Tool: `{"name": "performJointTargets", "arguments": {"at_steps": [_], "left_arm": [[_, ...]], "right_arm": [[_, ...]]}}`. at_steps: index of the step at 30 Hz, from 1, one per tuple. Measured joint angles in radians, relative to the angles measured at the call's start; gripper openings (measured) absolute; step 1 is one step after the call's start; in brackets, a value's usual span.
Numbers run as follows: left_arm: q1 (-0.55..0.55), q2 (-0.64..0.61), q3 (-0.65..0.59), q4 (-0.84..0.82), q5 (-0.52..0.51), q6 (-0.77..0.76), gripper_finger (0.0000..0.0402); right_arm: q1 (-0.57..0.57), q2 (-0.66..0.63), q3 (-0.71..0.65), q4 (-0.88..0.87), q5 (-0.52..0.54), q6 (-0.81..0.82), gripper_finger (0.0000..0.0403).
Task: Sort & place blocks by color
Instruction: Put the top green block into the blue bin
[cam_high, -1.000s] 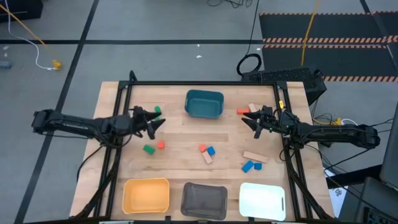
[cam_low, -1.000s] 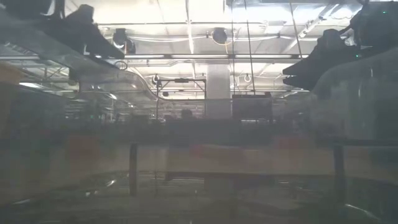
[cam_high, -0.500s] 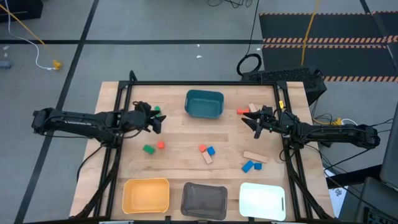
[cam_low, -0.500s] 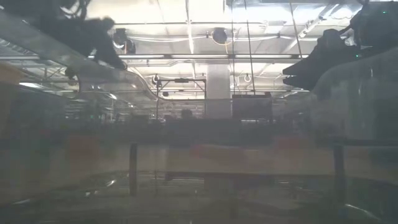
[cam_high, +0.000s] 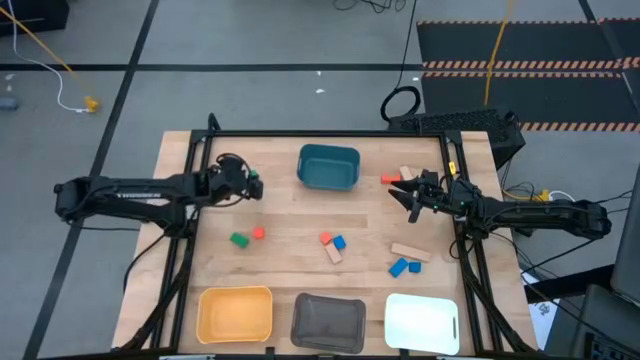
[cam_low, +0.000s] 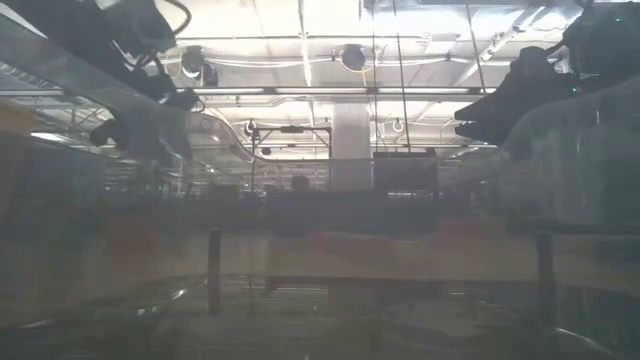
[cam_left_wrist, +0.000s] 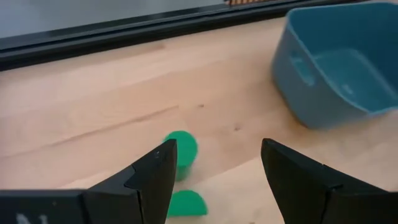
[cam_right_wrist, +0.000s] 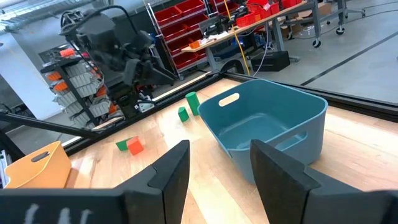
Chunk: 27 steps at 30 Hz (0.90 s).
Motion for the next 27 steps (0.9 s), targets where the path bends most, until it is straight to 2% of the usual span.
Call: {"name": "performJointTargets", "arguments": {"at_steps": [9,21,27], "left_arm": [[0.108,0.085,0.000,-0.001,0.185,0.032,0.0234],[0.157,0.130,0.000,0.050,0.219,0.041,0.0234],[0.155,0.130,0.000,0.038,0.135,0.047,0.0234]], "right_arm": [[0.000,0.000,0.000,0.000,0.000,0.000,0.0160],[0.000,0.000,0.000,0.000,0.000,0.000,0.0160],[0.000,0.000,0.000,0.000,0.000,0.000,0.0160]]}}
